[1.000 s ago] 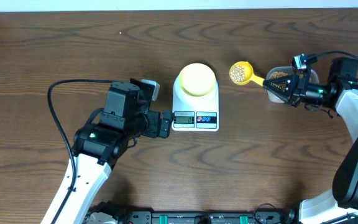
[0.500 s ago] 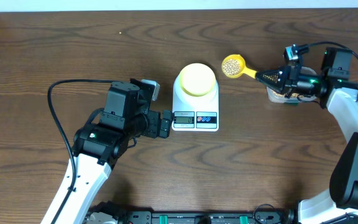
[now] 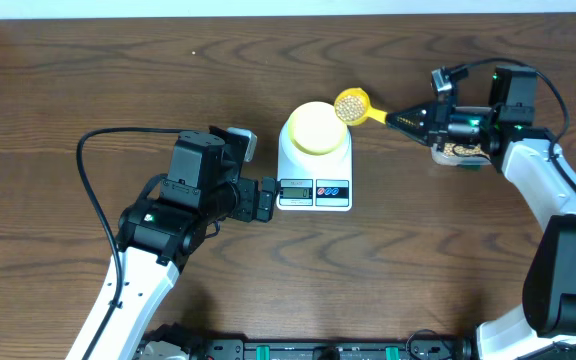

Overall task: Scoop item into bowl and weigh 50g on scale
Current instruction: 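Carry the filled yellow scoop left over the yellow bowl with the right gripper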

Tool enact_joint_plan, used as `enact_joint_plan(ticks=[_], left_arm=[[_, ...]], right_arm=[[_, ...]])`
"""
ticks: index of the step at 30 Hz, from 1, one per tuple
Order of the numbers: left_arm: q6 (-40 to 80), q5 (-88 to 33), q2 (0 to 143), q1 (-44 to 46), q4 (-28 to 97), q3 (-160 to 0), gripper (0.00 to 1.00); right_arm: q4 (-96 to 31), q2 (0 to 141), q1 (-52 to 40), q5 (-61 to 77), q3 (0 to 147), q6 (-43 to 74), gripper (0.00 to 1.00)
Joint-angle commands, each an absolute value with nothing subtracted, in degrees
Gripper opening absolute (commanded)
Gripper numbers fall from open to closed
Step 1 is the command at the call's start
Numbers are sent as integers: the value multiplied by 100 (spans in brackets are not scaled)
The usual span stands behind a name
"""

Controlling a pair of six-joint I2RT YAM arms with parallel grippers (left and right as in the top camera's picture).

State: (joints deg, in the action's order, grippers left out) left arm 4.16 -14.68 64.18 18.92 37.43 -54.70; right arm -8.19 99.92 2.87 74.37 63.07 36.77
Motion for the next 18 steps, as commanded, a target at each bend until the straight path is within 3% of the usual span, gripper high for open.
enact_joint_plan(ticks=[1, 18], left_arm=[[322, -1428, 6396, 1898, 3741, -5454, 98], [322, -1428, 6396, 1898, 3741, -5454, 98]], right_arm=[[-279, 10020, 93, 7380, 6302, 4010, 1], [242, 10020, -628, 5494, 6302, 4405, 1]])
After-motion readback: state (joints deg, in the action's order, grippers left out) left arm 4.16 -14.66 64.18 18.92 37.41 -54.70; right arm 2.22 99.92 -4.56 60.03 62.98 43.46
